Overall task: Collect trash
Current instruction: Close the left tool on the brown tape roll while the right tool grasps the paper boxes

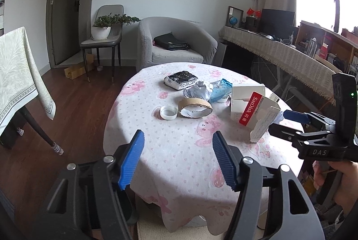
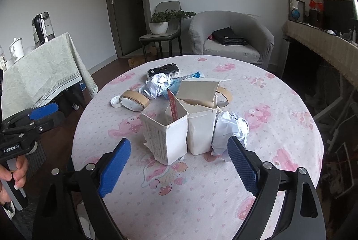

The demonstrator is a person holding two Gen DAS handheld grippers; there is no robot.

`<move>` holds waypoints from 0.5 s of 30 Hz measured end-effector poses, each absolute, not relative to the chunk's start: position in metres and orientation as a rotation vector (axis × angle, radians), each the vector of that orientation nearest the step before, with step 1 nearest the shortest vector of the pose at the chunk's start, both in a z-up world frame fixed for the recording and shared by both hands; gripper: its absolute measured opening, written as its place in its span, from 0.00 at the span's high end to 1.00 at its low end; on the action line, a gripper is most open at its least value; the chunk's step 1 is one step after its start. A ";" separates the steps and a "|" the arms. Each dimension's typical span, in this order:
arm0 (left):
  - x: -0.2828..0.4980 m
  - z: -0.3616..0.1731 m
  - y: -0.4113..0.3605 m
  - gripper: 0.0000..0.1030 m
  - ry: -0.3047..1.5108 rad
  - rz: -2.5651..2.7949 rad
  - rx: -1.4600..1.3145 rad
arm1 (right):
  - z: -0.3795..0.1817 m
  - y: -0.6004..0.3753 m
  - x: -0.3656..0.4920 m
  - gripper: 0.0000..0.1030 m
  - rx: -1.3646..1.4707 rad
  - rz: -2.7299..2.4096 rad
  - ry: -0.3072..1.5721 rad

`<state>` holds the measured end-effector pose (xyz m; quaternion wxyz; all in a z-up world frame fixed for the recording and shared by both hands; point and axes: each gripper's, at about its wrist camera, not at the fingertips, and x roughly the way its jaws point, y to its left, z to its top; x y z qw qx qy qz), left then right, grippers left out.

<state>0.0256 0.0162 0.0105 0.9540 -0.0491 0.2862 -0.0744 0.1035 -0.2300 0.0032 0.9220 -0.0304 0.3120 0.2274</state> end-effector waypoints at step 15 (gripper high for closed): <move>0.069 0.005 0.012 0.40 0.597 -0.208 -0.111 | 0.003 -0.225 0.135 0.20 -0.067 0.519 0.640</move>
